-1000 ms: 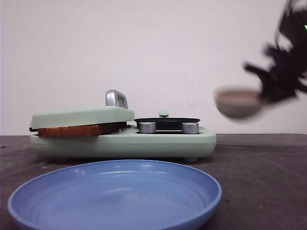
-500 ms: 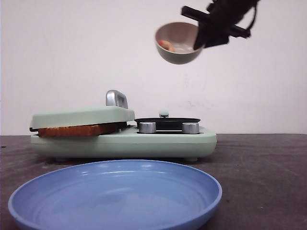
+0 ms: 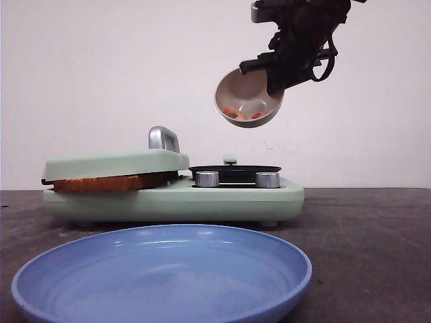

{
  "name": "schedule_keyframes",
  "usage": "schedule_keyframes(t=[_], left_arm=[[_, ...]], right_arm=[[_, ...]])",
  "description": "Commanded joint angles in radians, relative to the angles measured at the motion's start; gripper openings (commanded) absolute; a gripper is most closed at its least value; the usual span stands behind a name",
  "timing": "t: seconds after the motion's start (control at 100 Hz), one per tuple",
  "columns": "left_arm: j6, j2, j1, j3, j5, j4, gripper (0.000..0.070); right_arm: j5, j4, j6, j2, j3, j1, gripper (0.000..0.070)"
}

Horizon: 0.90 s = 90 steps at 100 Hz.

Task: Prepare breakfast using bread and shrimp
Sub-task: 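Tilt the bowl with the right gripper to pour shrimp into the pan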

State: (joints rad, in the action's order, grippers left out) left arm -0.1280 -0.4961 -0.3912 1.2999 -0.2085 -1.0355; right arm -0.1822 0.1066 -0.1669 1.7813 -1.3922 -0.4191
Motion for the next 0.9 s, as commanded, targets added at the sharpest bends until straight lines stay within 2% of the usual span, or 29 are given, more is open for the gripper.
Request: schedule_keyframes(t=[0.0, 0.19, 0.37, 0.67, 0.89], left_arm=[[0.016, -0.003, -0.005, 0.013, 0.003, 0.018, 0.0000], [0.020, -0.003, -0.005, 0.013, 0.019, 0.019, 0.0000], [0.023, -0.003, -0.005, 0.013, 0.029, 0.019, 0.0000], [0.023, -0.003, -0.005, 0.013, 0.032, 0.019, 0.0000], [0.023, -0.003, -0.005, 0.013, 0.032, 0.018, 0.0000]], right_arm=[[-0.042, 0.051, -0.105, 0.018, -0.023, -0.019, 0.0001], [-0.134, 0.192, -0.335, 0.022, -0.023, -0.058, 0.0001], [-0.160, 0.251, -0.501, 0.031, -0.023, -0.079, 0.0001], [-0.179, 0.353, -0.687, 0.075, -0.023, -0.089, 0.0001], [-0.185, 0.400, -0.784, 0.111, -0.023, -0.098, 0.0001]])
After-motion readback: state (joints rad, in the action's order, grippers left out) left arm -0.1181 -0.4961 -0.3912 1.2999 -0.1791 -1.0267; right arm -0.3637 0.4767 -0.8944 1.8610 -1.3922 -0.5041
